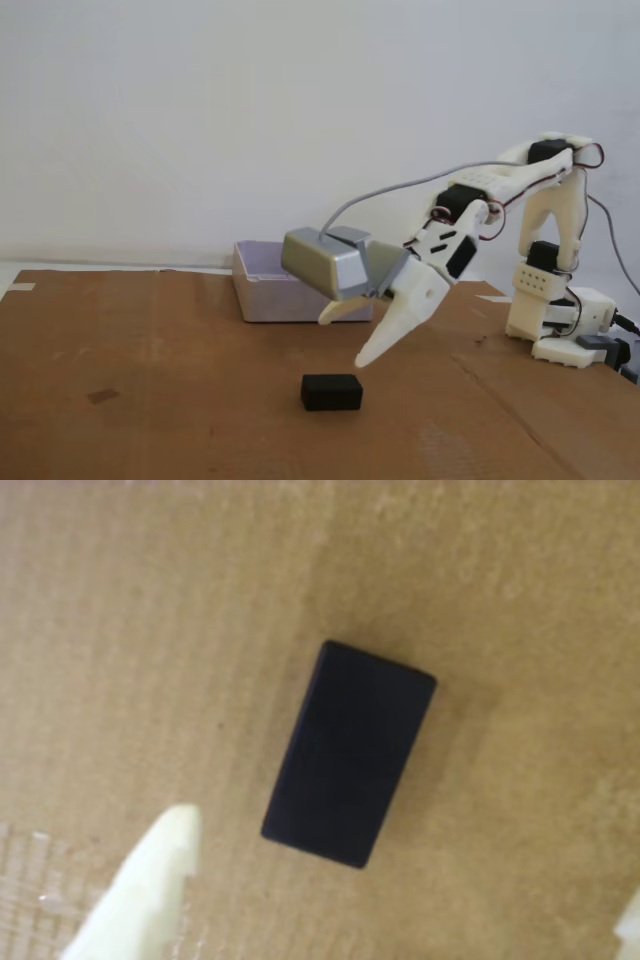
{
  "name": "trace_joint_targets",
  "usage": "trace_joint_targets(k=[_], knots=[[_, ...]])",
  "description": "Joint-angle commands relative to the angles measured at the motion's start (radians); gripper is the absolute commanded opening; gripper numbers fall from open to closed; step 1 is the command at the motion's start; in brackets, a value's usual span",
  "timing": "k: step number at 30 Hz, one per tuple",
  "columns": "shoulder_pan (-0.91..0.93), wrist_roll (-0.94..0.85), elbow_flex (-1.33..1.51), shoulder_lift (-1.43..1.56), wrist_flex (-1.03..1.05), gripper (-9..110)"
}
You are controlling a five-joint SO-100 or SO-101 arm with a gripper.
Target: Grasp a block and put it in the box.
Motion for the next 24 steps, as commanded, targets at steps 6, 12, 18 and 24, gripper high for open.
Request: trace_joint_targets(k=[6, 12, 18, 24], knots=[[-0.009, 0.009, -0.127, 0.008, -0.048, 51], [-0.011, 0.009, -0.129, -0.014, -0.048, 51], [-0.011, 0.011, -0.156, -0.044, -0.048, 51], [-0.012, 0.011, -0.224, -0.100, -0.048, 51]])
